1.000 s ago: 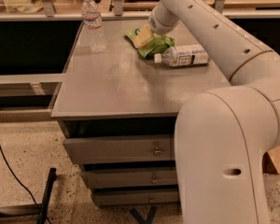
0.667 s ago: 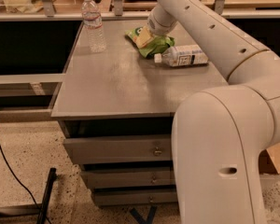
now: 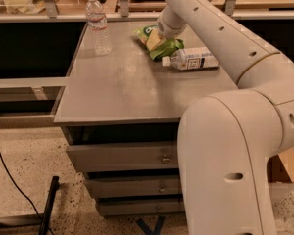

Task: Pick green rice chip bag

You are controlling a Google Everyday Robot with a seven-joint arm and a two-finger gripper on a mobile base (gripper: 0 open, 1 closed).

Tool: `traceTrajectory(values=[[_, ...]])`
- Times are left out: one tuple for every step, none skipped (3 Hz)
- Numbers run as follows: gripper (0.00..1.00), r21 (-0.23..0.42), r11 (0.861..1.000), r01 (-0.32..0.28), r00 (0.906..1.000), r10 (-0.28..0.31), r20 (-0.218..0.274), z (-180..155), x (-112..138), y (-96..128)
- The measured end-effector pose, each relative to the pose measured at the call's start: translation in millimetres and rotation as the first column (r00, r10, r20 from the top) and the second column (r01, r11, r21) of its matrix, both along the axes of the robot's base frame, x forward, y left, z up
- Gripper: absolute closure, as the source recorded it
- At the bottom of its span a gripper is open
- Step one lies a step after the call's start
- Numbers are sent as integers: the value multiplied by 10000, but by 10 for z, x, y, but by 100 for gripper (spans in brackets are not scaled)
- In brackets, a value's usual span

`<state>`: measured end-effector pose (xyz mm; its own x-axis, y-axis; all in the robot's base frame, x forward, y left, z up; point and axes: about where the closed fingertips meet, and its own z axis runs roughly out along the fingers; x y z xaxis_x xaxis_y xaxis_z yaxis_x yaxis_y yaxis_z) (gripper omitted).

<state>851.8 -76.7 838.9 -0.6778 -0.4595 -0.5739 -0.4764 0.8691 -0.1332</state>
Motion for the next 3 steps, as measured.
traceTrajectory(values=[[100, 0, 10000, 0, 10000, 0, -1, 2, 0, 0], [100, 0, 10000, 0, 10000, 0, -2, 12, 0, 0], [100, 209, 9998, -62, 10000, 62, -23, 52, -6, -31]])
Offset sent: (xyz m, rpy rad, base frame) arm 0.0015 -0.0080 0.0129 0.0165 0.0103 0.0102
